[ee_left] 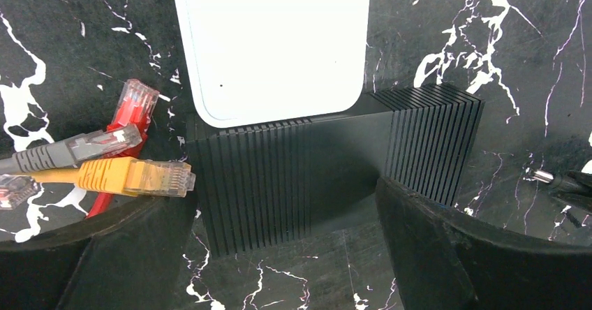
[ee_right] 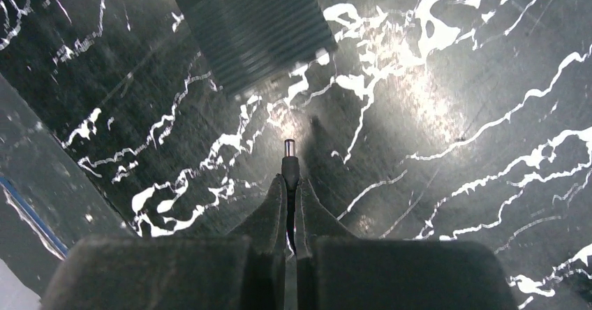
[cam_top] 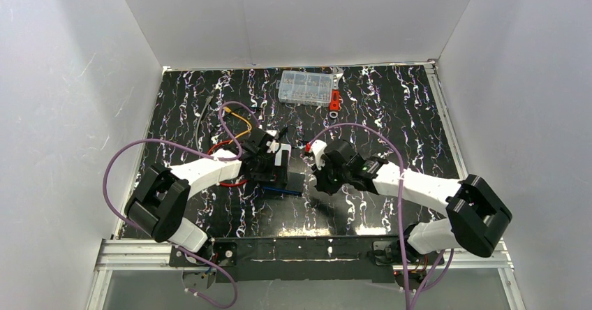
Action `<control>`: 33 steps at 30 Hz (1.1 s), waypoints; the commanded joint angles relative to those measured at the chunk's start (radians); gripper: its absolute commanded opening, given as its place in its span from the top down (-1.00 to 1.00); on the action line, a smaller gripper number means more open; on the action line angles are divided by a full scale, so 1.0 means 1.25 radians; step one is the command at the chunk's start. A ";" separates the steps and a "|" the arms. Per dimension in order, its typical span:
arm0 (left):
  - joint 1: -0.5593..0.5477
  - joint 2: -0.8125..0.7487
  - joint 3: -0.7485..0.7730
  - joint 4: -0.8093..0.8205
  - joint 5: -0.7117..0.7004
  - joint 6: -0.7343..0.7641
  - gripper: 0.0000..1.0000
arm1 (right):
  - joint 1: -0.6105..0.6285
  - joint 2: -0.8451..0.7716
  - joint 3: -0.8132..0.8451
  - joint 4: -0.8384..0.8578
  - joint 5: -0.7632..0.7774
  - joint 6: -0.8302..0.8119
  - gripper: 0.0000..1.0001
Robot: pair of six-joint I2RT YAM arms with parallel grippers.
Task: Insert the plug into the switch port
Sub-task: Insert the connector into the switch port.
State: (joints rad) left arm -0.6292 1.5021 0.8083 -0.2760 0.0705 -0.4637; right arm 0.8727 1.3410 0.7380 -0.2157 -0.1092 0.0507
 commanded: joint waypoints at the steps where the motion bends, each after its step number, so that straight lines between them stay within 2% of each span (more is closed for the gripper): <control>1: -0.004 -0.006 -0.018 0.004 0.024 0.014 -0.91 | -0.001 0.006 -0.026 0.135 -0.018 0.064 0.97; 11: -0.021 -0.001 -0.024 0.002 0.020 0.020 -0.90 | -0.001 0.030 -0.102 0.242 -0.017 0.090 0.97; 25: -0.026 -0.004 -0.035 -0.004 0.018 0.016 -0.90 | -0.001 0.024 -0.232 0.473 -0.026 0.143 0.97; 33: -0.026 -0.007 -0.037 -0.005 0.017 0.016 -0.90 | -0.001 0.014 -0.265 0.548 -0.024 0.143 0.97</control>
State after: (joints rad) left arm -0.6502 1.4990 0.7914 -0.2405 0.0872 -0.4530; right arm 0.8722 1.3788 0.4236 0.3560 -0.1359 0.2173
